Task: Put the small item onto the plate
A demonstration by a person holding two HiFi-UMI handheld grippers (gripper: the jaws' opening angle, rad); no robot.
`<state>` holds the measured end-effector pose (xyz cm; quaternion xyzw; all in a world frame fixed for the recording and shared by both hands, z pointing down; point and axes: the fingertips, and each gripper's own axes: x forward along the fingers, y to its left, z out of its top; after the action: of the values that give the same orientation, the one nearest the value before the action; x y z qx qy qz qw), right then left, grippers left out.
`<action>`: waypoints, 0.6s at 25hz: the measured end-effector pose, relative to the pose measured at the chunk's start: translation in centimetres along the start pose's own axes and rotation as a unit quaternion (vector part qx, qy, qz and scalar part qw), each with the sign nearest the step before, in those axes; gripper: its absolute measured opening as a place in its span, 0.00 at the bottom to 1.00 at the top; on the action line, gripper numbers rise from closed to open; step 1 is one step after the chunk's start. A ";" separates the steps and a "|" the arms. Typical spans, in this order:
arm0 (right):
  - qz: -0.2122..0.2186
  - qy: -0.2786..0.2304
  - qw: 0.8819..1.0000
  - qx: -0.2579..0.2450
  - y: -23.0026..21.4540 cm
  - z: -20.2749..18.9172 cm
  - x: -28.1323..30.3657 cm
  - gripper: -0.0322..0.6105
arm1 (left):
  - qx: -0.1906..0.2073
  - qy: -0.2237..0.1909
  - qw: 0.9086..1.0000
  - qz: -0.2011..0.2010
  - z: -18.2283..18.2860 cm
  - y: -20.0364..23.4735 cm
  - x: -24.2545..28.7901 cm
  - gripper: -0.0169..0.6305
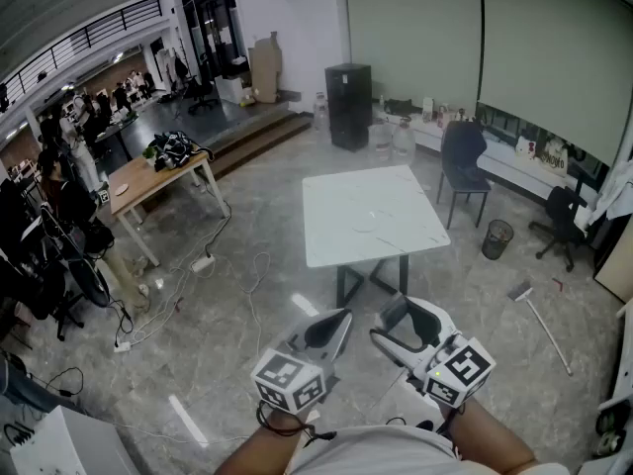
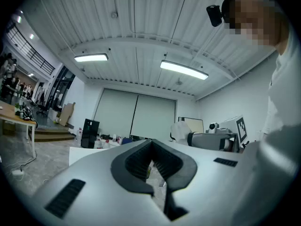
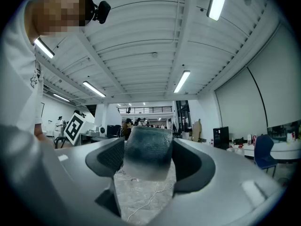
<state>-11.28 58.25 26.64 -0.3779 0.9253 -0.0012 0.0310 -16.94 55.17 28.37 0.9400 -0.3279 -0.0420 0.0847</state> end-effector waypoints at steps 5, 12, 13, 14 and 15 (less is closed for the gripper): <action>-0.005 0.002 1.000 -0.001 -0.7 -0.1 0.1 0.53 | -0.001 0.001 1.000 0.000 -0.1 0.3 0.5 0.03; -0.015 -0.004 1.000 -0.003 -0.8 0.1 0.1 0.54 | -0.002 -0.005 1.000 0.002 0.1 0.8 0.2 0.03; -0.017 -0.004 1.000 -0.004 -0.9 0.1 0.1 0.54 | -0.002 -0.006 1.000 0.002 0.2 0.9 0.2 0.03; -0.020 -0.004 1.000 -0.005 -1.0 0.2 0.1 0.54 | -0.003 -0.006 1.000 0.002 0.2 1.0 0.2 0.03; -0.022 -0.004 1.000 -0.007 -1.1 0.3 0.1 0.53 | -0.003 -0.006 1.000 0.002 0.2 1.1 0.3 0.03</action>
<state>-10.56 57.39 26.41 -0.3983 0.9167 0.0061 0.0317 -17.45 54.10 28.40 0.9387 -0.3304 -0.0482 0.0857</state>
